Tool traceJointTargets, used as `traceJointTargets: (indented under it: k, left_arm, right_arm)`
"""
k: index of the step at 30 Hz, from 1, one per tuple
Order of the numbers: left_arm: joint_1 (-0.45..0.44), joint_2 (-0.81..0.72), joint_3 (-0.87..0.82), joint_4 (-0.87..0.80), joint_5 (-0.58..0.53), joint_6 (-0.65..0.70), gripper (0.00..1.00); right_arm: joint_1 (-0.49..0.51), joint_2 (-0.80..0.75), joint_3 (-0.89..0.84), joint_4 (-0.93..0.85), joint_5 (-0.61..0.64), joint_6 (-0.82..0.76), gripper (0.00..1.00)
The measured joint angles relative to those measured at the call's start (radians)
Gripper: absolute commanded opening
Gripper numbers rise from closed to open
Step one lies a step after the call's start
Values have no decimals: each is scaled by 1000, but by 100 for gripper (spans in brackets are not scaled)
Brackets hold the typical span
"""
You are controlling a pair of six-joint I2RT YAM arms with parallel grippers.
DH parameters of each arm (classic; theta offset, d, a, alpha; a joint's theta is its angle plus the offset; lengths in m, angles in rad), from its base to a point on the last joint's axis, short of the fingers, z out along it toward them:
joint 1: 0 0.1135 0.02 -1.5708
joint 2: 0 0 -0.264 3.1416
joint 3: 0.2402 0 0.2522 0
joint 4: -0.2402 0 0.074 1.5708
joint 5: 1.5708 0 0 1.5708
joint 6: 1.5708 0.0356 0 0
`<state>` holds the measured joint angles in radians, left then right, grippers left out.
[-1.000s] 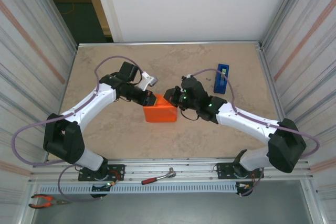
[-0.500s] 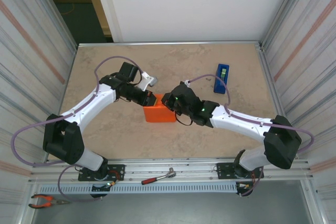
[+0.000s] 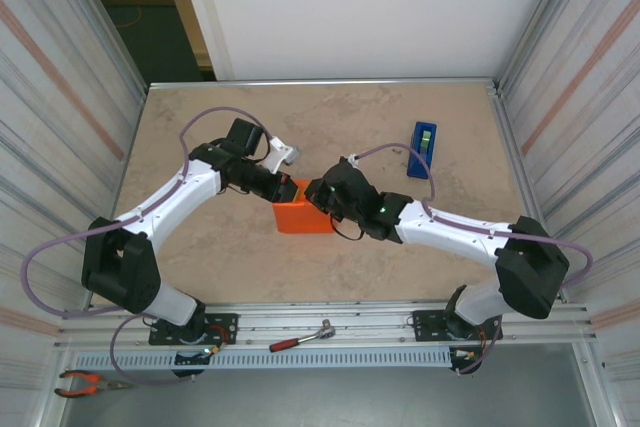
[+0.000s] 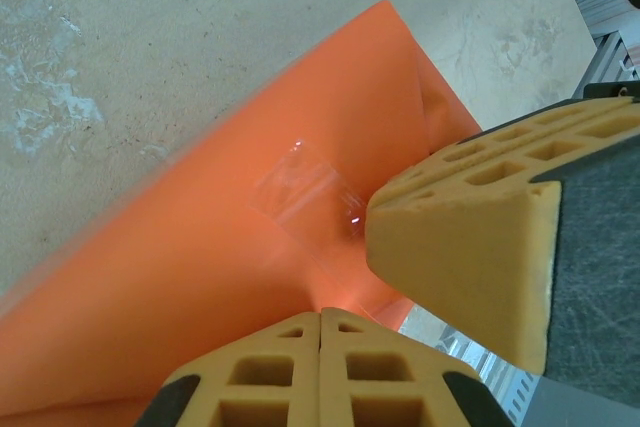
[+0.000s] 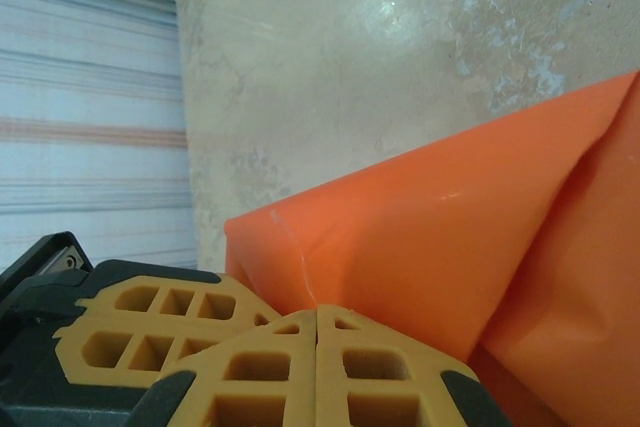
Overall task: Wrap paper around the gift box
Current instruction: Stick the wrapping paper to the gift box.
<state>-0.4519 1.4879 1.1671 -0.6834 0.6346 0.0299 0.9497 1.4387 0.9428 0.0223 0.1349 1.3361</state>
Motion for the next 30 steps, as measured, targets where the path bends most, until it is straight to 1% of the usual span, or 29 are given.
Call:
traceJointTargets:
  k: [5,10,17,23,30]
  left_arm:
    - [0,0,0,0,0,0,0]
    - [0,0,0,1,0,0,0]
    - [0,0,-1,1,0,0,0]
    - [0,0,-1,-1,2,0,0]
    - [0,0,-1,-8,9,0,0]
  right_arm:
    - [0,6,0,-16,0,-1,0]
    - [0,23,37,-72,0,-21,0]
    - [8,60,119,-188,5,-98,0]
    - [32,85,172,-264,43,-193,0]
    - [45,87,182,-288,63,-257,0]
